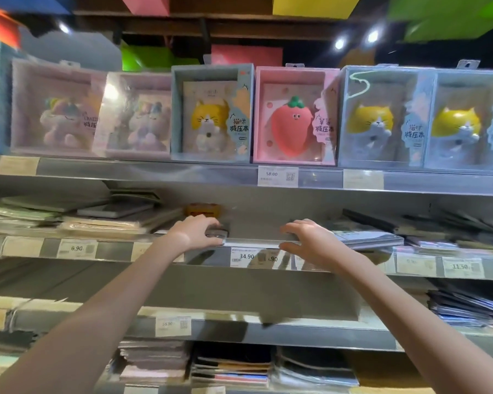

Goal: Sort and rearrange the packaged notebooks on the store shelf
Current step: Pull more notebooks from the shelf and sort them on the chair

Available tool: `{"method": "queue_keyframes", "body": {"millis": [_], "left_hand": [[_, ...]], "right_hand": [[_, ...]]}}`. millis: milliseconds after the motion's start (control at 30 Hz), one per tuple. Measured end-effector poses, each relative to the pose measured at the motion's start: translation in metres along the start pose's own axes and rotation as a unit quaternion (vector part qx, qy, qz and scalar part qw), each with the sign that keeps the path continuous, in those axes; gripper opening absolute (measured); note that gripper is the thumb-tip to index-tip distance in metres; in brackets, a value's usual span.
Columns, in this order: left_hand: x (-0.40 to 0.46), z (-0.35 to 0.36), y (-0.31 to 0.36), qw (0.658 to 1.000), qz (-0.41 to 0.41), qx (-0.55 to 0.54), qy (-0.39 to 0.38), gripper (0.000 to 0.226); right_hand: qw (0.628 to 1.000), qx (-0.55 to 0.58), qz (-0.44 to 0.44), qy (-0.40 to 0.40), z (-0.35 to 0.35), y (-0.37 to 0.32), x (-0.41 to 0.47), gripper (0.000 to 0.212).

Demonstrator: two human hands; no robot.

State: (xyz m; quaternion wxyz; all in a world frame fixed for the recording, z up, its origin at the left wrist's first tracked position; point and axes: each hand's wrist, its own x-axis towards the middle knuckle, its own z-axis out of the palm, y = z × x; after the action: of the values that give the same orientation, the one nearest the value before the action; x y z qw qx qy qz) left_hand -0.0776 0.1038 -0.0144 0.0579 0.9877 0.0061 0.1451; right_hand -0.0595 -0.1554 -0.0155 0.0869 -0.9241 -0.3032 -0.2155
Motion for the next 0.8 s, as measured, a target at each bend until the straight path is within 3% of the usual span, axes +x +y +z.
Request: {"method": "queue_keyframes", "body": {"millis": [200, 333, 500, 600, 667, 800], "left_hand": [[0.004, 0.021, -0.005, 0.999, -0.031, 0.007, -0.016, 0.074], [0.014, 0.01, -0.002, 0.994, -0.047, -0.043, -0.088, 0.065], [0.04, 0.012, 0.001, 0.983, -0.086, -0.085, -0.138, 0.08], [0.059, 0.017, -0.003, 0.983, -0.104, -0.072, -0.134, 0.032], [0.066, 0.017, -0.005, 0.986, -0.114, -0.027, -0.117, 0.023], [0.067, 0.017, -0.009, 0.992, -0.07, 0.006, -0.104, 0.065]], "right_hand": [[0.998, -0.05, 0.014, -0.025, 0.0, 0.017, 0.005, 0.043], [0.995, -0.083, 0.028, -0.052, 0.005, 0.022, 0.007, 0.047], [0.998, -0.05, 0.019, -0.032, 0.004, 0.025, 0.006, 0.047], [0.999, -0.038, 0.006, 0.006, -0.002, 0.039, -0.009, 0.047], [0.999, -0.039, 0.007, 0.012, -0.006, 0.052, -0.022, 0.053], [0.999, -0.016, 0.023, 0.018, -0.007, 0.075, -0.038, 0.061]]}}
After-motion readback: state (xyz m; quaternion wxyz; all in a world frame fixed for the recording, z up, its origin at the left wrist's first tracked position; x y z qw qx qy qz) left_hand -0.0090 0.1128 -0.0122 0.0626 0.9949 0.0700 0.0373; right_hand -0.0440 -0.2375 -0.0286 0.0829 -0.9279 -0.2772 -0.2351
